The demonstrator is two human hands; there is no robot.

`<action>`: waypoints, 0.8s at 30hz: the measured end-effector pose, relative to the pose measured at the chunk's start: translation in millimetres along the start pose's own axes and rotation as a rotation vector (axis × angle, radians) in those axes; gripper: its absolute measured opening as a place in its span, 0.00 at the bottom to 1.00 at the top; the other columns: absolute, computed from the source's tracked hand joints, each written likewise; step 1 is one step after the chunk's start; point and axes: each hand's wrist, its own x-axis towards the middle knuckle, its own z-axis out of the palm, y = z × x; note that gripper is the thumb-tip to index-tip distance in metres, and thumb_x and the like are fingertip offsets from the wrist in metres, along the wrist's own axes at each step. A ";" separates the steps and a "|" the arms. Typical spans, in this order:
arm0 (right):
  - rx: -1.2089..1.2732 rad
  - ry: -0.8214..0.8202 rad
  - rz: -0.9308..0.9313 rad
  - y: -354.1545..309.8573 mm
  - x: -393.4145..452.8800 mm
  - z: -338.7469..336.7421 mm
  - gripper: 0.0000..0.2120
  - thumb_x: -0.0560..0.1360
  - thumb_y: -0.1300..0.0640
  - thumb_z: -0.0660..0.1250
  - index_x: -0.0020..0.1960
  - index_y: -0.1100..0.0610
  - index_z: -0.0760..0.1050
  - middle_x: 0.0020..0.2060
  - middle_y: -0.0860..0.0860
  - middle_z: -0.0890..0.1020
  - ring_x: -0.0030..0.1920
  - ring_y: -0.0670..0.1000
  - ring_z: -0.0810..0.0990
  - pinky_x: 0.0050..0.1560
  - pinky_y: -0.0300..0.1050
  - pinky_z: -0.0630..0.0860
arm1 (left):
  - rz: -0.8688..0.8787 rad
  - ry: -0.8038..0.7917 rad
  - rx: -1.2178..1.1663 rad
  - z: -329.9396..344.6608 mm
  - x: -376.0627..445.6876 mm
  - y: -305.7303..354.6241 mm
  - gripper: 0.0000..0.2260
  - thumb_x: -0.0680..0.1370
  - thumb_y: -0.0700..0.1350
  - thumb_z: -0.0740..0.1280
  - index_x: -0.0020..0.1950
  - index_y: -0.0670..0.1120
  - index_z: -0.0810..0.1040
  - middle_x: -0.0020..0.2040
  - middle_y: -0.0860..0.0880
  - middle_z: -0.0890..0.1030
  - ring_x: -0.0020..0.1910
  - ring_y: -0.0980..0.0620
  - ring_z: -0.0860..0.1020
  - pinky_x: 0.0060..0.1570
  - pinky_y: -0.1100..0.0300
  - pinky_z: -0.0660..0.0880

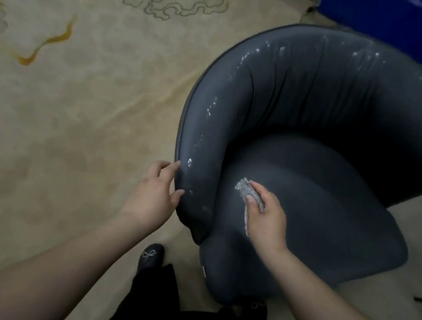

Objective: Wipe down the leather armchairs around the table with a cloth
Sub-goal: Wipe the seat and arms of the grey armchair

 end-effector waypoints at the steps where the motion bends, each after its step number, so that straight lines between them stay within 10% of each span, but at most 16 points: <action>1: 0.013 0.027 0.037 -1.8 -1.2 12.5 0.15 0.77 0.59 0.63 0.61 0.46 0.76 0.49 0.38 0.75 0.51 0.35 0.73 0.50 0.21 0.63 | 0.023 -0.021 0.009 -2.6 10.2 -7.8 0.29 0.78 0.49 0.67 0.77 0.49 0.60 0.72 0.47 0.62 0.70 0.47 0.66 0.68 0.58 0.63; 13: 0.267 0.473 0.360 -9.8 -39.1 97.4 0.15 0.78 0.58 0.62 0.64 0.49 0.75 0.57 0.41 0.76 0.55 0.37 0.73 0.53 0.23 0.65 | 0.294 -0.253 0.020 9.4 57.2 -50.8 0.45 0.72 0.55 0.73 0.80 0.48 0.49 0.76 0.48 0.51 0.68 0.46 0.70 0.66 0.53 0.70; 20: 0.284 0.420 0.233 1.7 -26.4 158.7 0.17 0.78 0.61 0.62 0.66 0.52 0.73 0.59 0.42 0.74 0.59 0.37 0.72 0.60 0.23 0.62 | 0.303 -0.256 -0.075 13.8 56.4 -58.8 0.47 0.71 0.49 0.76 0.80 0.48 0.48 0.76 0.51 0.50 0.63 0.54 0.73 0.66 0.59 0.70; 24: 0.487 0.486 0.436 21.0 -2.6 135.3 0.09 0.78 0.56 0.63 0.49 0.42 0.79 0.49 0.48 0.80 0.48 0.41 0.79 0.55 0.35 0.72 | 0.313 -0.271 -0.102 12.1 55.6 -59.5 0.48 0.71 0.51 0.76 0.80 0.51 0.47 0.75 0.55 0.51 0.56 0.63 0.70 0.62 0.67 0.67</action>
